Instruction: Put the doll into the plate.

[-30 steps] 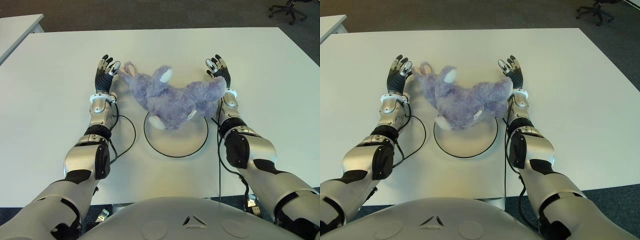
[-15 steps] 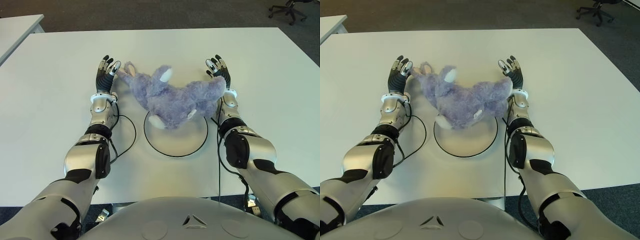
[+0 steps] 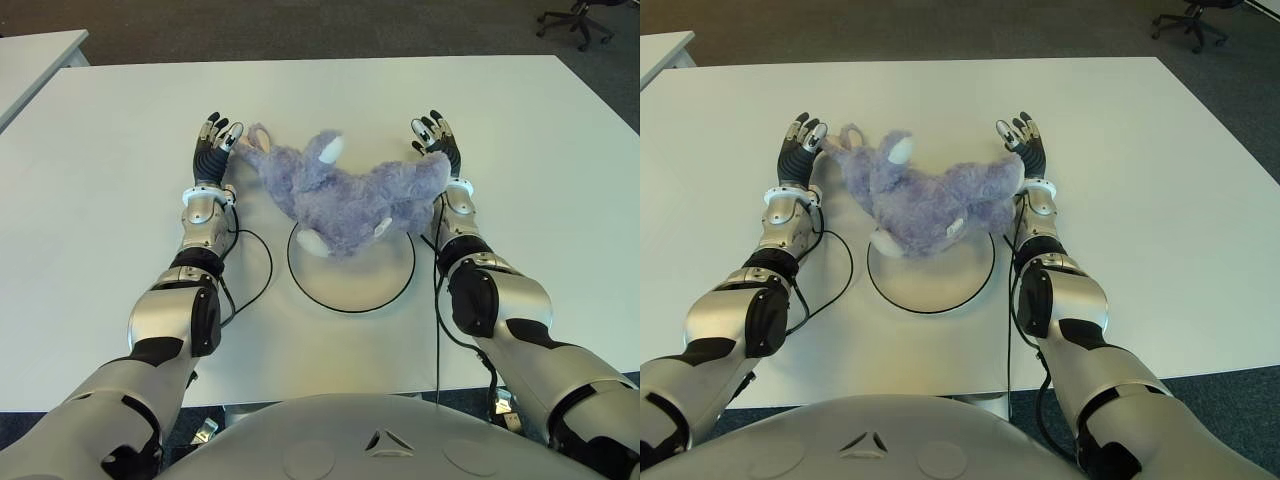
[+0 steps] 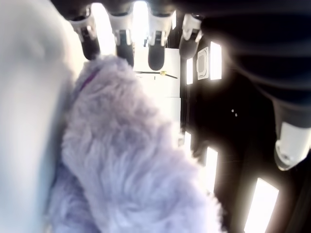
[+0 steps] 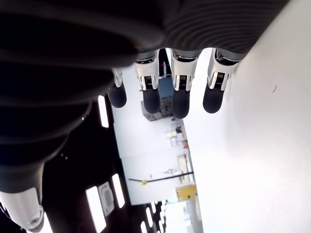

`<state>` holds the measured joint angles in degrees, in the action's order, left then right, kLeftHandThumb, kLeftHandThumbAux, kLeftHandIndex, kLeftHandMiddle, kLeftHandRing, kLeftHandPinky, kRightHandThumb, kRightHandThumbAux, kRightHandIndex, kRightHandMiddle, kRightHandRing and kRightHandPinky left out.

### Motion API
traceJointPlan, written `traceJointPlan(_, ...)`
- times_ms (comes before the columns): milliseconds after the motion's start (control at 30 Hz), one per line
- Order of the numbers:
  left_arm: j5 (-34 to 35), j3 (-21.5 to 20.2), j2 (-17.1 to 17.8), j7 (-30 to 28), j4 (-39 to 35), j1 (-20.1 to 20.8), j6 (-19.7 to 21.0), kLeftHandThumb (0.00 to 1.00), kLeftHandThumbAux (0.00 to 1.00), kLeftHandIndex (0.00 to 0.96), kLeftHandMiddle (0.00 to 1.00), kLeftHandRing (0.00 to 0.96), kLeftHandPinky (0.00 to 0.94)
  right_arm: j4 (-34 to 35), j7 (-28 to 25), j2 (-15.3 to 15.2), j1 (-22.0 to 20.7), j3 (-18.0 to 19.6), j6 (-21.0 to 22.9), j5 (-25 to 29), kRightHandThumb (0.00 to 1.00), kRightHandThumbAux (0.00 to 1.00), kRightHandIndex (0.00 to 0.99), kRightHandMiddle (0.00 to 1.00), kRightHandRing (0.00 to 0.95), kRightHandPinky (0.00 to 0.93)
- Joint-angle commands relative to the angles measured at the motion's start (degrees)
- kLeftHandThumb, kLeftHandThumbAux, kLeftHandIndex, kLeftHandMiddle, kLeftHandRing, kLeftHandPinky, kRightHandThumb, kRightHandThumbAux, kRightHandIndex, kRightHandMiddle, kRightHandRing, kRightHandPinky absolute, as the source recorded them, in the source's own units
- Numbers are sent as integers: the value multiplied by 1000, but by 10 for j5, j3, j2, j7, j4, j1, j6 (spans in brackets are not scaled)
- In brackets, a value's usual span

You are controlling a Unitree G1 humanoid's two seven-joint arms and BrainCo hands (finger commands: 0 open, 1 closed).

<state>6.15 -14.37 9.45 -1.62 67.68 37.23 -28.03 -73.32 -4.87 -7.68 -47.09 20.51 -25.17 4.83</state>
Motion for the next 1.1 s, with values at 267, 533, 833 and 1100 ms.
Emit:
traceJointPlan(267, -10, 5, -18, 9, 45, -50, 41, 0, 495, 0, 114, 106, 57, -24, 2, 13, 43, 4, 19, 8, 87, 612, 41, 89, 86, 101)
traceJointPlan(533, -9, 2, -17, 7, 50, -49, 52, 0, 495, 1, 114, 104, 73, -24, 2, 14, 43, 4, 18, 6, 77, 622, 39, 83, 79, 99)
traceJointPlan(833, -8, -2, -17, 8, 53, -49, 63, 0, 538, 2, 118, 107, 73, -24, 5, 15, 44, 2, 19, 4, 67, 617, 34, 78, 75, 89)
traceJointPlan(1100, -10, 0, -15, 7, 56, -50, 67, 0, 540, 0, 111, 107, 73, -25, 4, 16, 46, 2, 20, 4, 66, 613, 32, 78, 73, 87)
